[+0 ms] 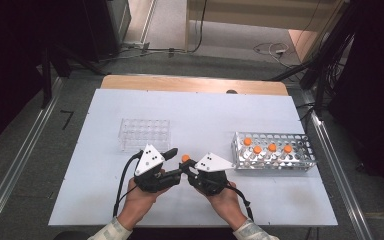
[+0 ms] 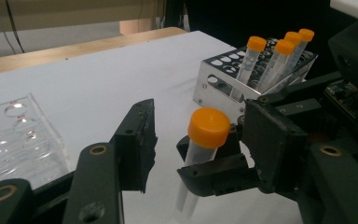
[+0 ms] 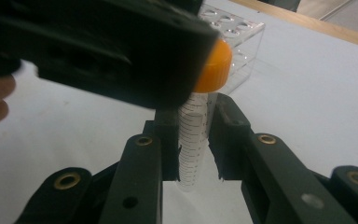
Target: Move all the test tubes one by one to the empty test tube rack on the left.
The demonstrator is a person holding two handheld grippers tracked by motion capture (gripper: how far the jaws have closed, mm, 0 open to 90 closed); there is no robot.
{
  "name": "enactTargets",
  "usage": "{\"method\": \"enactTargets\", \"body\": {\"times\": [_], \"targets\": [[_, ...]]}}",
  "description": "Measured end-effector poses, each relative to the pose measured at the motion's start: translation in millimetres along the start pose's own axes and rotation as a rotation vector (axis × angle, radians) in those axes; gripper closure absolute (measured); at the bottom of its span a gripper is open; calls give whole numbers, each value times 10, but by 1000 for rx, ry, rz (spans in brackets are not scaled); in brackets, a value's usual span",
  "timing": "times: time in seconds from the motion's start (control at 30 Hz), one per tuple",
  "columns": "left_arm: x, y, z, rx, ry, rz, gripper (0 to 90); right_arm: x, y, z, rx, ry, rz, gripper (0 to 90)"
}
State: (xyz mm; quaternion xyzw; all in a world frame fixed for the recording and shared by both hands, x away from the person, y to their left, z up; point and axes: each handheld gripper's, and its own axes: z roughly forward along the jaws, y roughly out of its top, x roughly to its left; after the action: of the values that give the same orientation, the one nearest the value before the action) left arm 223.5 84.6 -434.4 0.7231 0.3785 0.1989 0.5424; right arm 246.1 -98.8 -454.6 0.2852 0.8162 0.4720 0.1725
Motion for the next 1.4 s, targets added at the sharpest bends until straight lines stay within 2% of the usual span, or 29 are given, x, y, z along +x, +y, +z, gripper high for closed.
{"method": "enactTargets", "body": {"times": [0.33, 0.43, 0.7, 0.73, 0.77, 0.83, 0.87, 0.93, 1.03, 1.17, 1.4], "targets": [[-47, -24, 55, 4, -7, 24, 637, 6, 11, -11, -7, 8, 4, 718], [-55, -31, 66, 5, -2, 28, 670, -4, 9, -13, -6, 9, 7, 717], [-32, -31, 69, 0, -3, 22, 692, -12, 6, -11, -5, 11, 15, 710], [-27, -27, 64, -4, -5, 15, 693, -14, 6, -14, -6, 16, 19, 670], [-22, -23, 60, -8, -5, 12, 694, -23, 9, -22, 0, 27, 28, 563], [1, -13, 50, -13, -3, 6, 694, -38, 11, -33, 4, 33, 33, 461], [18, -8, 45, -14, -2, -1, 694, -38, 11, -33, 4, 33, 33, 461], [60, 3, 35, -21, 0, -20, 694, -78, 7, -56, 24, 41, 56, 347], [122, 24, 16, -28, 13, -38, 694, -109, -9, -123, 25, 27, 53, 305], [196, 63, -9, -31, 8, -65, 694, -140, -28, -228, 20, 19, 52, 284], [280, 155, -74, -57, 26, -73, 694, -208, -93, -536, 12, -11, 47, 276]]}}
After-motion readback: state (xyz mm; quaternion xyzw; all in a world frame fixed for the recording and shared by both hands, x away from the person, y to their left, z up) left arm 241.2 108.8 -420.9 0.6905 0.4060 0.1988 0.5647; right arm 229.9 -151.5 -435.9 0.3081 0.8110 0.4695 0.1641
